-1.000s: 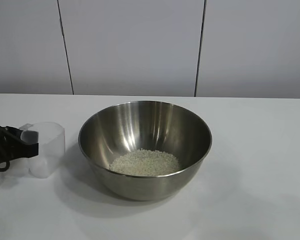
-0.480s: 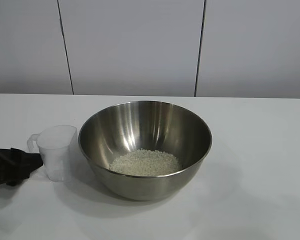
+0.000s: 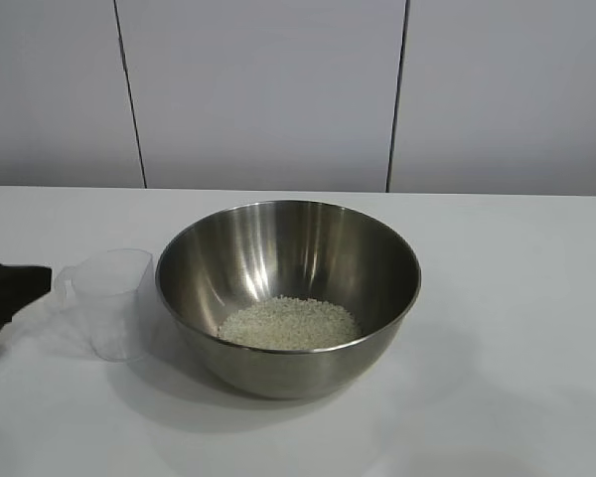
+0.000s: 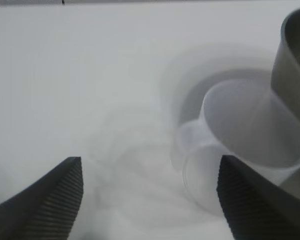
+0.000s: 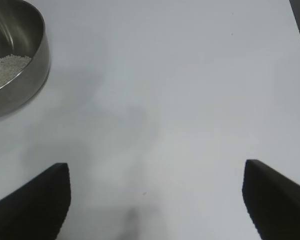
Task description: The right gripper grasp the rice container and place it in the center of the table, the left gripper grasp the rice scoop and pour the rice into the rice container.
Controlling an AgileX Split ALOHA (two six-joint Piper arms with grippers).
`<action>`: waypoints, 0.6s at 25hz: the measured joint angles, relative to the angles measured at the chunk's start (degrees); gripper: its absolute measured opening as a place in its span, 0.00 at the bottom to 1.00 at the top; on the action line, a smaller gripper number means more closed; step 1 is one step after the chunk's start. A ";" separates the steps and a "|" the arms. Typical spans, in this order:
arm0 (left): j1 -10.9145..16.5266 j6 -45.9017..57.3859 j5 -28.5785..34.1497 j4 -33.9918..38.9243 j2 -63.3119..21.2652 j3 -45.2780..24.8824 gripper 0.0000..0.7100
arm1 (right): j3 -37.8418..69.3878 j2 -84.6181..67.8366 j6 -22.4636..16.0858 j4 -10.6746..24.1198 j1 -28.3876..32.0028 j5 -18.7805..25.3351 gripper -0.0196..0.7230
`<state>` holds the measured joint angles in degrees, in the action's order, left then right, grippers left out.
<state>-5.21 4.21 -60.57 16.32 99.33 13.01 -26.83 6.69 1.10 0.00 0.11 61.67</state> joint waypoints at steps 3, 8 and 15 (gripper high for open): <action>0.00 2.62 11.35 0.00 -7.75 0.57 0.76 | 0.00 0.00 0.00 0.00 0.00 0.00 0.89; 0.00 7.62 27.61 1.79 -21.85 3.63 0.77 | 0.00 0.00 0.00 0.00 0.00 0.00 0.89; 0.00 13.04 60.99 4.78 -35.73 18.44 0.77 | 0.00 0.00 0.00 0.00 0.00 0.00 0.89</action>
<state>-5.21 17.25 0.42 21.11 63.60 31.45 -26.83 6.69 1.10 0.00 0.11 61.67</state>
